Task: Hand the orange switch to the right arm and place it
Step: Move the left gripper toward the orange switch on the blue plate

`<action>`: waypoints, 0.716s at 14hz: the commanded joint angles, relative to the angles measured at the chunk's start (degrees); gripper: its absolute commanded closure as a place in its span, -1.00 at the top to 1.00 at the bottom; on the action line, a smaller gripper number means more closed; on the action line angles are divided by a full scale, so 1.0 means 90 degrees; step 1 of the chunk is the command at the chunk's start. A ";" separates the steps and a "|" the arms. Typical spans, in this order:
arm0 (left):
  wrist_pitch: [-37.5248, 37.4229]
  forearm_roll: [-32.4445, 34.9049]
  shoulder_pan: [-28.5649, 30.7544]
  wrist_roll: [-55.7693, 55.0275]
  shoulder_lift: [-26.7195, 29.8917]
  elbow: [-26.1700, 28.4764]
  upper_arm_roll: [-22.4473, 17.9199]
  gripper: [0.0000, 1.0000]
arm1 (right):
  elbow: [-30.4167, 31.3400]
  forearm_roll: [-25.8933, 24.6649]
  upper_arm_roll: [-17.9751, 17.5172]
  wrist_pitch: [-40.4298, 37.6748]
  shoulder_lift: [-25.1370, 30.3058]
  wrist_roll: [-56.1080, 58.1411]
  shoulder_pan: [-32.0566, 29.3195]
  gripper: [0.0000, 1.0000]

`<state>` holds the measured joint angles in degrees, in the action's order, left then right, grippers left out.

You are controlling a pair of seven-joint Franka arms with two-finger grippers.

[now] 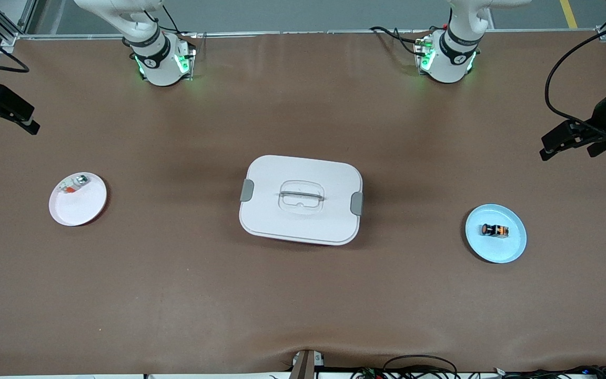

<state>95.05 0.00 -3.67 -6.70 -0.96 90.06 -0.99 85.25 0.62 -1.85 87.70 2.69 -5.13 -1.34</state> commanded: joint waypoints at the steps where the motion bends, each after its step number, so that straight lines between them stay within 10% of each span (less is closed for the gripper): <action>1: -0.0122 -0.0069 -0.0051 0.0099 -0.0011 -0.0114 -0.0047 1.00 | -0.0068 -0.0050 -0.0029 -0.0047 0.0013 -0.0104 -0.0027 1.00; 10: -0.0122 -0.0108 0.0007 0.0041 -0.0128 -0.0094 -0.0047 1.00 | -0.0058 -0.0050 -0.0029 -0.0076 0.0004 -0.0104 -0.0037 1.00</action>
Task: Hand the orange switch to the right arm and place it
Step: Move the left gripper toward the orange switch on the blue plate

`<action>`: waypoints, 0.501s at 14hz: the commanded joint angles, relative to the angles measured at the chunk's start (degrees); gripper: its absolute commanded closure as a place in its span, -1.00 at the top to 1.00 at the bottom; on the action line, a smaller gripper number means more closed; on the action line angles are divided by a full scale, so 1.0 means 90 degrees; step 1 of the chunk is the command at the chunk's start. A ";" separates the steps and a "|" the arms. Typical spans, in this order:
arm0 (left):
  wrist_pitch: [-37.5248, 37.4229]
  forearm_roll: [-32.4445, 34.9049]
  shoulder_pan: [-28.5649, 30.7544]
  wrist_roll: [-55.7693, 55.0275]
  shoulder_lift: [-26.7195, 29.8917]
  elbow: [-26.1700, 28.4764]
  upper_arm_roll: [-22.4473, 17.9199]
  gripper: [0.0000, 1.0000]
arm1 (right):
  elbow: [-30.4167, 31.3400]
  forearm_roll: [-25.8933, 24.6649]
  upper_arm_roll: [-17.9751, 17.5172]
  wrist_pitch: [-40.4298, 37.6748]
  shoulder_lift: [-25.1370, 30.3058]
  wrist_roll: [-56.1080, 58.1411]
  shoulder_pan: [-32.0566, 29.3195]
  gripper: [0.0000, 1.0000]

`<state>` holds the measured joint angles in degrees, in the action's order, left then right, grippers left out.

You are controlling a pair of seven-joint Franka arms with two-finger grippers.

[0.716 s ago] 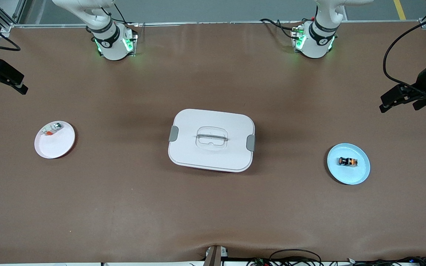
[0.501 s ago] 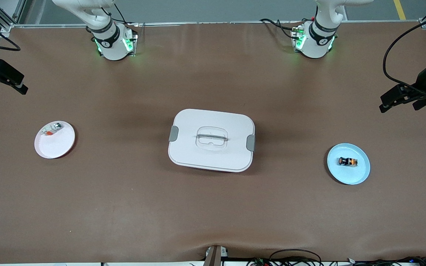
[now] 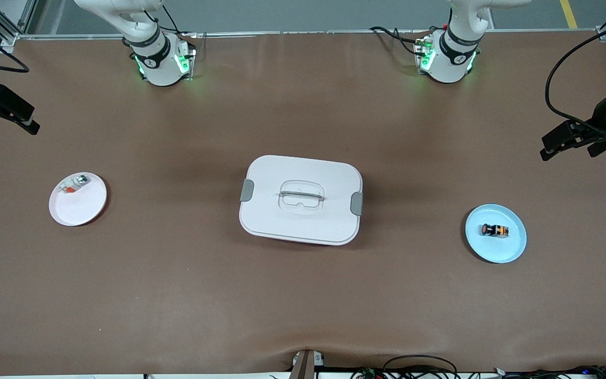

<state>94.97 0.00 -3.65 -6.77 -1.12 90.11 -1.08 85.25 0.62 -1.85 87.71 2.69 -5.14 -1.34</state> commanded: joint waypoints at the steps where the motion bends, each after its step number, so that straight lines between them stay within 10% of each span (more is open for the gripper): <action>1: -0.0112 -0.0108 0.0015 0.0078 -0.0139 -0.0091 -0.0046 1.00 | -0.0058 -0.0059 -0.0010 -0.0077 0.0003 -0.0112 -0.0057 1.00; 7: 0.0092 -0.0088 0.0113 0.0555 -0.0734 0.0036 -0.0066 1.00 | -0.0048 -0.0050 0.0000 -0.0077 0.0003 -0.0112 -0.0232 1.00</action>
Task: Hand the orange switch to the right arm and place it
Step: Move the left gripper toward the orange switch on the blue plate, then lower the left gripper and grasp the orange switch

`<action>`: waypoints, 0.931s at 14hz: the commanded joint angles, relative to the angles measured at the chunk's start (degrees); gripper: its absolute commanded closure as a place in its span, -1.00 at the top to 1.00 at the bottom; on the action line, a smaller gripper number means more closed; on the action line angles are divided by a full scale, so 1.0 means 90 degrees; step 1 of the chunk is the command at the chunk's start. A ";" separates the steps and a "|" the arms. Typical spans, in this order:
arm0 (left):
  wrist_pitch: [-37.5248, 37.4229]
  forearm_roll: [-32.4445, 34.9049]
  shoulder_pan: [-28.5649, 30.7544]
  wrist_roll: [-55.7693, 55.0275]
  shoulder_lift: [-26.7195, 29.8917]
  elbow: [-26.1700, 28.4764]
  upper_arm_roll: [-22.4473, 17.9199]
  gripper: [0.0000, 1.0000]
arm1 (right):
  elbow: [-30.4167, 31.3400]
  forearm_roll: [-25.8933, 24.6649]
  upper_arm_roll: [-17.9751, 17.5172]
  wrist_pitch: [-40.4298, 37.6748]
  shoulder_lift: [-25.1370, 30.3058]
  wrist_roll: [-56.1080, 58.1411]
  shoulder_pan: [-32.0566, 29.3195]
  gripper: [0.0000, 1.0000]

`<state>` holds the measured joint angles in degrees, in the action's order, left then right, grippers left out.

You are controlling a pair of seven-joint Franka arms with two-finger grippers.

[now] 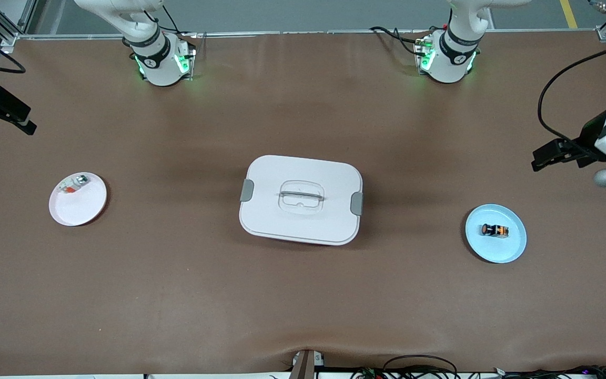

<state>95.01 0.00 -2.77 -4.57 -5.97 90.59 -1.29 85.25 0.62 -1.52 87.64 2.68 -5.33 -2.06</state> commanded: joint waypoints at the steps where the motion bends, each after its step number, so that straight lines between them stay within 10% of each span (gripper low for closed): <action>1: 0.0252 -0.0059 0.0092 0.0505 -0.0274 0.0108 -0.0042 1.00 | -0.0039 -0.0049 -0.0036 -0.0079 0.0005 -0.0091 -0.0152 1.00; 13: 0.2742 0.0038 0.0278 0.1796 -0.1406 0.1311 -0.0062 1.00 | -0.0058 -0.0127 -0.0094 -0.0460 0.0014 0.0036 -0.0093 1.00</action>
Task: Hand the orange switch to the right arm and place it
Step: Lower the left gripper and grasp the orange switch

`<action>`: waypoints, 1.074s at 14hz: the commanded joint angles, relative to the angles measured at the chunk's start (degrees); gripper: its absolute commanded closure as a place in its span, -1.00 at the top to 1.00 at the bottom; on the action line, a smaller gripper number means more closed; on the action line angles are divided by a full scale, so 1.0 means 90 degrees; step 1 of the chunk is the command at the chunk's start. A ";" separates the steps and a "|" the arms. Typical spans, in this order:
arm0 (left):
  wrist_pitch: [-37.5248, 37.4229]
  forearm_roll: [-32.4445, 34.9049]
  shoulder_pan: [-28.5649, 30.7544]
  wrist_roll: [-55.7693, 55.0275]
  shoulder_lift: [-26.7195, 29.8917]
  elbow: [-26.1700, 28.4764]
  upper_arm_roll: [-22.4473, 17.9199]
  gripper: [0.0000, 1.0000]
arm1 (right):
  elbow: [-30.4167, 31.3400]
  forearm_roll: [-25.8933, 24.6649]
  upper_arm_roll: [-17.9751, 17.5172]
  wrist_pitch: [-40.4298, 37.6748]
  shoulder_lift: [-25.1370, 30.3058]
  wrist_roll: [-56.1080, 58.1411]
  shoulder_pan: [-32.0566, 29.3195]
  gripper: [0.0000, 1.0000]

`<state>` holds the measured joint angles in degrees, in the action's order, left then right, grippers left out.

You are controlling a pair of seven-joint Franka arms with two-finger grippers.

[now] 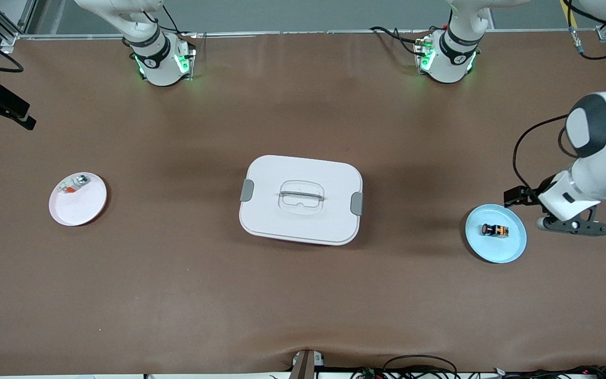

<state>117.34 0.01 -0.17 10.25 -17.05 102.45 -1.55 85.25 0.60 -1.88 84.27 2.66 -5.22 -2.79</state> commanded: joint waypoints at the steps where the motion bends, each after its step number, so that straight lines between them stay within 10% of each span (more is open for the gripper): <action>1: 0.0418 0.0135 0.0029 0.0150 -0.0321 -0.0016 -0.0033 1.00 | -0.0058 -0.0144 -0.0055 -0.0086 0.0017 0.0091 -0.0012 1.00; 15: 0.1913 0.0311 0.0263 0.0551 -0.1680 0.0043 -0.0024 1.00 | -0.0107 -0.0047 -0.0065 -0.0008 0.0017 0.0336 -0.0002 1.00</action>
<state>133.16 1.93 2.10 14.31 -31.60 102.68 -1.64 84.97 0.12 -2.13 84.49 2.66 -2.20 -2.78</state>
